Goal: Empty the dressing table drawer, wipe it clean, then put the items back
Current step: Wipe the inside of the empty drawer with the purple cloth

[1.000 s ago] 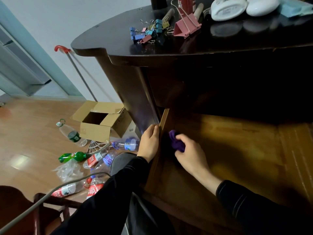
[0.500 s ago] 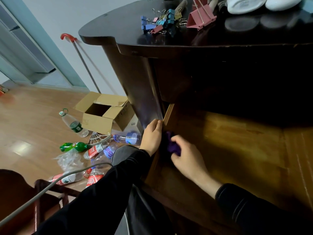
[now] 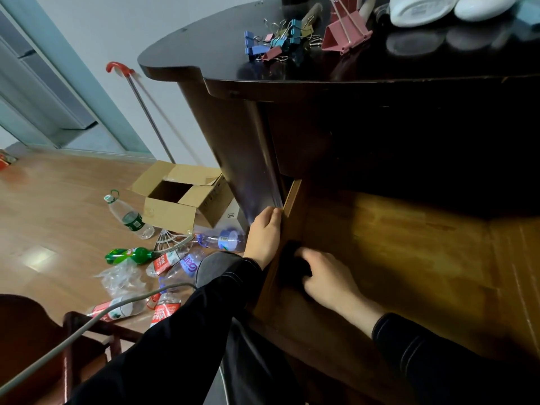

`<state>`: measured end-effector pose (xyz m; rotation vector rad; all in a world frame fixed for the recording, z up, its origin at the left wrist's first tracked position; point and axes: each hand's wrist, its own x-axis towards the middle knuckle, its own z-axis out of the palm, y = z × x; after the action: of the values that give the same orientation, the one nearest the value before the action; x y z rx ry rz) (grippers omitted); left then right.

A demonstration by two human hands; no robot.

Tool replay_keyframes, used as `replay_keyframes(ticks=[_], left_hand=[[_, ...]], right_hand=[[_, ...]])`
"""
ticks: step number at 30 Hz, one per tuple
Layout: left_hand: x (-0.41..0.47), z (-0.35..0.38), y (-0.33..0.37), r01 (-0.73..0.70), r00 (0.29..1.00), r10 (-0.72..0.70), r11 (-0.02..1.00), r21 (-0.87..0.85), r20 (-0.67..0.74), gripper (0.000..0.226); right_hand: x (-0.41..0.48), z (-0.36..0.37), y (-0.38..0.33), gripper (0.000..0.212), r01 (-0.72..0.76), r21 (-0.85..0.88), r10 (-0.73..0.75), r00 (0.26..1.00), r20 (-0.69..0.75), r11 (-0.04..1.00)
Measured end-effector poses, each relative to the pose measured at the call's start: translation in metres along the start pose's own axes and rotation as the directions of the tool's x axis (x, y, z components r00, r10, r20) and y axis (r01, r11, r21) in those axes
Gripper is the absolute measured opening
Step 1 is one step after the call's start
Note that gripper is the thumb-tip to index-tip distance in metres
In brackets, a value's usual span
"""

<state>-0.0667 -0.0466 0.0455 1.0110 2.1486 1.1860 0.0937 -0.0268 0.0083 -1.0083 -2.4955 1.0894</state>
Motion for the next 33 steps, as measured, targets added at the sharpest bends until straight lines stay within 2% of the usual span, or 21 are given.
replay_keyframes(ticks=[1,3,5,6,8,9,11,12,13,16,18,20,22,28,33], left_hand=[[0.000,-0.001,-0.001,0.006,1.000,-0.006,1.000,0.004,0.006,0.033],[0.000,-0.001,-0.002,0.013,1.000,-0.013,1.000,0.011,0.015,0.031],[0.001,0.000,-0.001,0.011,1.000,-0.011,1.000,0.000,0.009,0.028],[0.001,0.000,-0.001,0.004,1.000,-0.004,1.000,-0.012,-0.005,0.028],[0.001,0.000,0.000,0.004,1.000,-0.005,1.000,-0.020,-0.023,0.030],[0.001,0.000,0.000,0.014,1.000,-0.015,1.000,-0.016,-0.018,0.031],[0.000,-0.001,-0.001,0.035,0.999,-0.035,0.999,-0.003,0.000,0.031],[0.001,-0.001,-0.002,0.040,0.999,-0.040,0.999,-0.001,0.003,0.032],[0.001,-0.001,-0.002,0.038,0.999,-0.038,0.999,-0.003,0.002,0.032],[0.001,0.000,0.000,0.028,1.000,-0.028,1.000,0.000,-0.009,0.029],[0.000,-0.001,0.001,0.033,0.999,-0.033,0.999,0.008,-0.009,0.030],[0.000,-0.001,0.000,0.025,1.000,-0.025,1.000,0.008,-0.012,0.032],[-0.001,-0.001,0.002,0.025,1.000,-0.025,1.000,0.002,-0.016,0.033],[-0.001,-0.001,0.001,0.033,0.999,-0.033,0.999,-0.002,-0.018,0.032],[0.000,0.000,0.000,0.054,0.999,-0.054,0.999,0.002,-0.008,0.031]], right_hand=[[0.001,-0.004,0.003,0.052,-0.039,-0.028,0.040,0.999,0.012,0.999],[0.002,-0.013,0.007,0.048,-0.044,0.001,0.044,0.996,-0.078,0.999],[0.000,-0.015,0.007,0.046,0.044,0.071,-0.029,0.979,-0.201,0.997],[-0.002,-0.012,0.004,0.045,0.104,0.097,-0.082,0.974,-0.212,0.990],[-0.006,-0.004,-0.001,0.044,0.172,0.092,-0.162,0.981,-0.108,0.981],[-0.006,0.001,0.000,0.046,0.159,0.069,-0.157,0.987,-0.030,0.985],[-0.002,0.003,0.007,0.052,0.057,-0.014,-0.055,0.993,0.107,0.998],[0.001,0.001,0.011,0.052,0.011,-0.036,-0.007,0.992,0.124,0.999],[0.004,-0.002,0.014,0.050,-0.023,-0.028,0.026,0.995,0.092,0.999],[0.011,-0.014,0.017,0.043,-0.079,0.077,0.089,0.986,-0.143,0.994],[0.013,-0.011,0.016,0.045,-0.091,0.147,0.117,0.977,-0.178,0.985],[0.010,0.001,0.012,0.050,-0.107,0.125,0.111,0.994,-0.021,0.986],[0.000,0.017,0.012,0.060,-0.059,0.007,0.058,0.988,0.143,0.998],[-0.011,0.020,0.018,0.063,0.042,-0.035,-0.032,0.965,0.259,0.999],[-0.006,0.008,0.016,0.045,0.008,0.041,-0.023,0.914,0.405,0.999]])
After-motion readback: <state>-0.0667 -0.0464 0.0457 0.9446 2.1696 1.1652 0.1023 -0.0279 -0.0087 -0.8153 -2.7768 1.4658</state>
